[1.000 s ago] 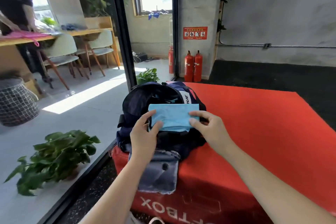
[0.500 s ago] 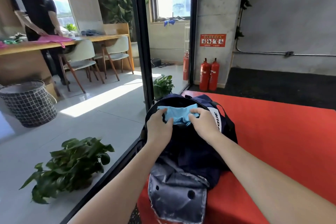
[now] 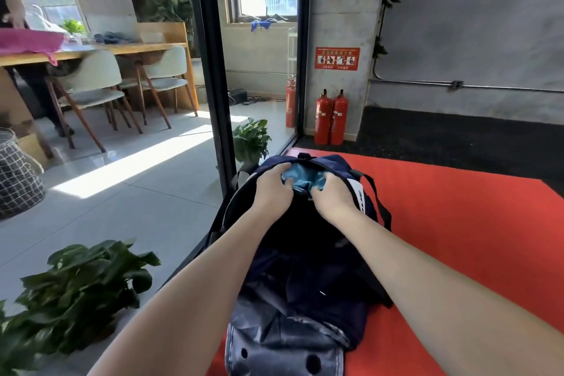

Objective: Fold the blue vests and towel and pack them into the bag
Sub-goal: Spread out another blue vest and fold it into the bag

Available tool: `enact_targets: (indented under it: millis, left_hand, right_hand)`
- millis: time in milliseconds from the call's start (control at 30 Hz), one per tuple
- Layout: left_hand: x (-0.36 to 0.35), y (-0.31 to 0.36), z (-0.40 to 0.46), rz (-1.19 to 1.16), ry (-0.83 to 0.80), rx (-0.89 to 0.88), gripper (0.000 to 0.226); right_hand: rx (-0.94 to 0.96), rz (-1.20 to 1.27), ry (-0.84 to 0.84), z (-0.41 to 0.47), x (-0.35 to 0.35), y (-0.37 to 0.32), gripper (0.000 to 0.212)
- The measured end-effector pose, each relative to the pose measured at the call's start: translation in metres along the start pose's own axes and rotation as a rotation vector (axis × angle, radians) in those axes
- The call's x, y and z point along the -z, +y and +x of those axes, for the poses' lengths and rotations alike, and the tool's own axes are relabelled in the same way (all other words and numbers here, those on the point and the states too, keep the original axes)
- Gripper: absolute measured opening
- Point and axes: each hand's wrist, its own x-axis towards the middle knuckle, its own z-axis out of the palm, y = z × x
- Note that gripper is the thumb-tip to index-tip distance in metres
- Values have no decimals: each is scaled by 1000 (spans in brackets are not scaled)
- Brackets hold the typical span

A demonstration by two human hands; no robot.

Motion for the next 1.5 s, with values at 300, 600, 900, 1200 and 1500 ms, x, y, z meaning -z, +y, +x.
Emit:
enact_targets:
  millis: [300,600,900,1200,1500]
  left_hand:
    - [-20,-49,18,128,-227,164,44]
    - [-9,-34,-9,67,-119,134,46]
    - [14,20,-73,149,-5,5,40]
    - [-43,129,-156,62,-102,-229,31]
    - [-191,243,-272,-17,-378,-421,41]
  right_hand:
    - [-34,-130,-358,16,-13,37,66]
    - [20,-102,-326,-2,-7,30,61]
    - [171,-22,-255,-76,50,24,60]
    - [120,13,-104,-167,167,105,47]
    - [-138,-33,126,-271,292,272,38]
